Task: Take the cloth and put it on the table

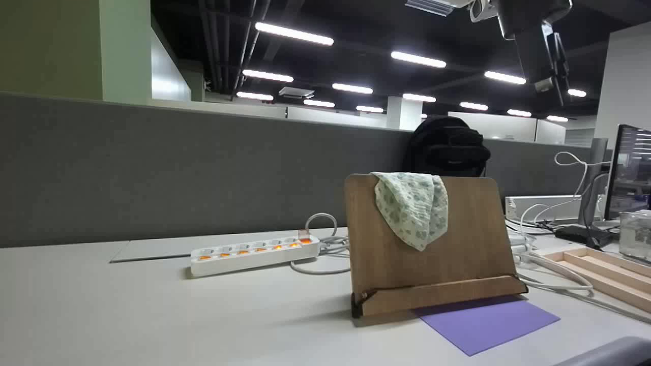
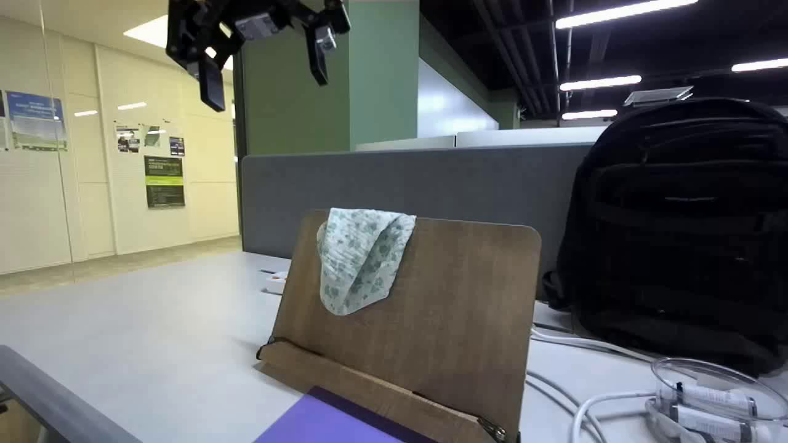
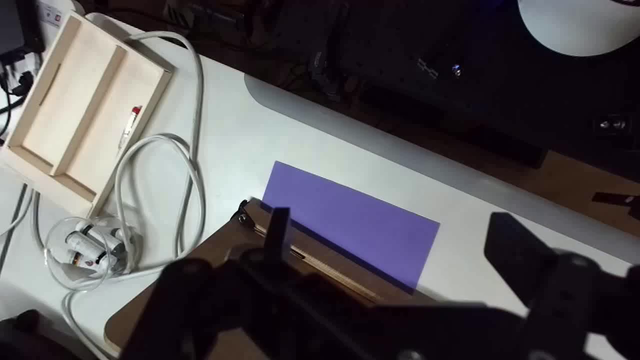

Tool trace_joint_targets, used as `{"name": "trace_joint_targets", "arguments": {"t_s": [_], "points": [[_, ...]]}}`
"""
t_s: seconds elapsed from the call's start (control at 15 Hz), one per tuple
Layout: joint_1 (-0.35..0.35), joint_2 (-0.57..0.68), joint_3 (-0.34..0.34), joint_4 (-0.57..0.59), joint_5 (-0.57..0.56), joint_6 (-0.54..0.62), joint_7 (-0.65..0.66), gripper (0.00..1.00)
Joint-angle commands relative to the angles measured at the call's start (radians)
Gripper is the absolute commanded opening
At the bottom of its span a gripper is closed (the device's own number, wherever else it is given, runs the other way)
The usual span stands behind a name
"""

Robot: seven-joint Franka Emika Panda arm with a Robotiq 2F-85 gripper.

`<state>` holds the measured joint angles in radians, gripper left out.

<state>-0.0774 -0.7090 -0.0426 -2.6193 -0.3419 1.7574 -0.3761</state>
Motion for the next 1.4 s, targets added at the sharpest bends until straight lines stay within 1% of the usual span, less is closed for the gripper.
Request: {"name": "trace_joint_targets", "arguments": {"t_s": [0.0,0.6,0.67,0.73,0.87,1.0,1.13,1.2,1.33], "points": [[0.032,0.000,-0.026,0.003,-0.015,-0.008,0.016,1.00],[0.032,0.000,-0.026,0.003,-0.015,-0.008,0.016,1.00],[0.028,0.000,-0.012,-0.003,-0.031,0.003,0.041,1.00],[0.031,0.002,-0.013,-0.004,-0.039,0.020,0.047,1.00],[0.024,0.032,-0.024,0.008,-0.033,0.071,0.081,1.00],[0.011,0.080,-0.041,0.020,-0.025,0.147,0.110,1.00],[0.006,0.141,-0.072,0.033,0.003,0.228,0.113,1.00],[0.007,0.170,-0.089,0.039,0.027,0.267,0.106,1.00],[0.022,0.234,-0.133,0.056,0.112,0.339,0.063,1.00]]}}
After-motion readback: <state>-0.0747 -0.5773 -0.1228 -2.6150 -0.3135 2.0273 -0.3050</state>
